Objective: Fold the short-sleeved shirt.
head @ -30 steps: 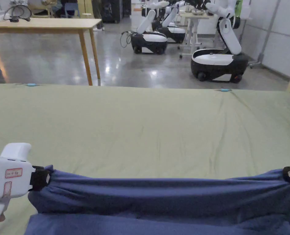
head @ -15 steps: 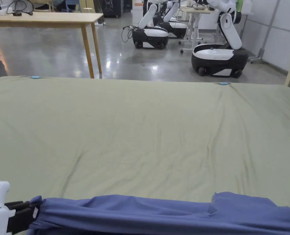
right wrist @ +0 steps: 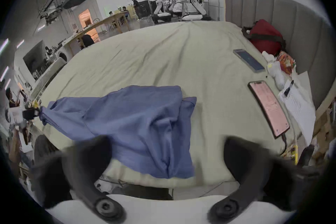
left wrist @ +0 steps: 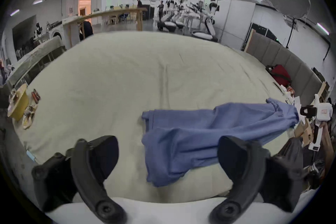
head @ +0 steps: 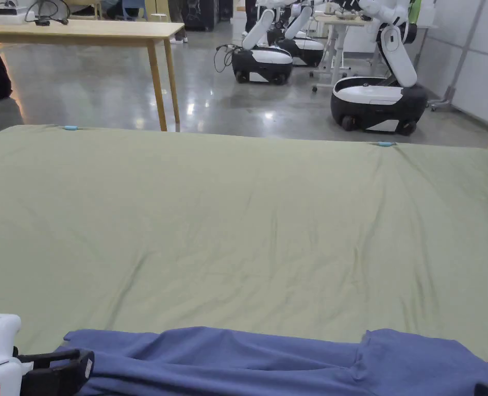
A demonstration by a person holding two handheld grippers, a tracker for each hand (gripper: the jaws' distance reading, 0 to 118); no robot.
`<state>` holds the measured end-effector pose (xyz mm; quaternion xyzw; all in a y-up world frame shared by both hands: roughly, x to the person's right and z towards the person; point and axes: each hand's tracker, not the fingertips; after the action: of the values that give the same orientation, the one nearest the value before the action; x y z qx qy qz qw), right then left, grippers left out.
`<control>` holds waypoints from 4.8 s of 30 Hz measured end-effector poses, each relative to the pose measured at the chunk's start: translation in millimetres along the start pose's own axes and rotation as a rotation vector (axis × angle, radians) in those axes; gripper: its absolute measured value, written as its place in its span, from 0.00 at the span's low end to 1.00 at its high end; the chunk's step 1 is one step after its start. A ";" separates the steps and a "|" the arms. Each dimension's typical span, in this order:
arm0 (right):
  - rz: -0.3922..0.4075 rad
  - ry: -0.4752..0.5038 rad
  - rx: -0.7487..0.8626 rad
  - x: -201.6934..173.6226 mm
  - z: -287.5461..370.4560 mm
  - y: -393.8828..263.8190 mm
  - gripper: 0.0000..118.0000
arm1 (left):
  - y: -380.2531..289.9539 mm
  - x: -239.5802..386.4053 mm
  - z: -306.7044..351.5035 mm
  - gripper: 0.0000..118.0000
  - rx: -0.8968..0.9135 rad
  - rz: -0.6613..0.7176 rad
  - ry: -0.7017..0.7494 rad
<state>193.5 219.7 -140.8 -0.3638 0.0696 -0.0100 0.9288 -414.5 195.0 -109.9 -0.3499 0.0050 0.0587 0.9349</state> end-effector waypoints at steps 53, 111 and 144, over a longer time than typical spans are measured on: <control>0.077 -0.197 0.446 -148.5 22.9 -16.7 0.01 | 7.3 -97.8 -131.6 0.07 -0.463 0.657 -0.645; 0.054 -0.068 0.367 -128.4 24.9 -38.2 0.01 | -6.0 172.5 -144.2 0.00 -0.564 0.346 -0.683; 0.082 -0.084 0.339 -153.8 5.8 -19.1 0.01 | 15.9 13.3 -149.4 0.43 -0.503 0.530 -0.779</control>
<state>42.7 220.3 -104.9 -0.1989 0.0427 0.0312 0.9786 -398.3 110.5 -233.7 -0.5021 -0.2686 0.4179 0.7079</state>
